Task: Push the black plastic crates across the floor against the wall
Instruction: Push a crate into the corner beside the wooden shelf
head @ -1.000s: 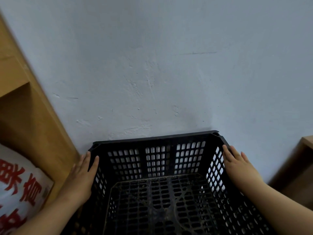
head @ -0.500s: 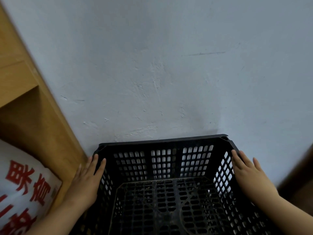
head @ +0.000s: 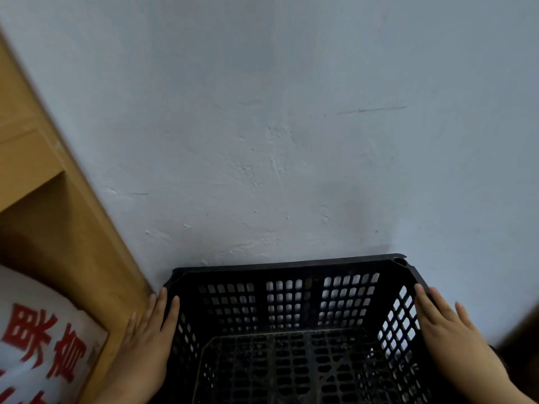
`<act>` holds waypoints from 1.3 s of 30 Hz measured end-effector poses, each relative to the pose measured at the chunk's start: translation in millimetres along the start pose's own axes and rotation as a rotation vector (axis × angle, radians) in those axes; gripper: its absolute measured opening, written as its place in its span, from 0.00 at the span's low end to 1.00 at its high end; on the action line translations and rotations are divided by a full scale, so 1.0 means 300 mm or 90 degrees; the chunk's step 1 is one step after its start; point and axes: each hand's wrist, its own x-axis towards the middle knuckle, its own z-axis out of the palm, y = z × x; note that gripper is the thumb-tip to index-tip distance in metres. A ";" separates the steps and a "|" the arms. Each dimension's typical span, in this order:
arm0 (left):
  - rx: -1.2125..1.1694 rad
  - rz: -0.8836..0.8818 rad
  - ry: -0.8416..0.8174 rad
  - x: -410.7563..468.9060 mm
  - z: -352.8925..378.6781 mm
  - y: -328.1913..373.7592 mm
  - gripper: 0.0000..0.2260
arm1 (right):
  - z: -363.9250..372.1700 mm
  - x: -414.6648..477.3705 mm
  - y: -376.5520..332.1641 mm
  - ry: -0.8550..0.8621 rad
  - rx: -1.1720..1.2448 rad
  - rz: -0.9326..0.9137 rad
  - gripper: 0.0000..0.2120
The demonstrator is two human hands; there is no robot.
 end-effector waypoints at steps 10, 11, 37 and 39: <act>0.078 0.093 0.030 0.044 0.075 -0.078 0.59 | 0.018 0.027 -0.016 0.054 -0.010 0.004 0.41; 0.089 0.115 0.045 0.041 0.081 -0.084 0.55 | 0.013 0.020 -0.016 0.048 0.000 0.010 0.41; 0.111 -0.071 -0.150 0.028 -0.001 -0.009 0.49 | -0.136 0.013 -0.045 -0.178 0.075 0.098 0.33; 0.112 -0.120 -0.175 0.031 -0.052 0.100 0.47 | -0.188 0.042 -0.007 -0.179 0.157 0.142 0.29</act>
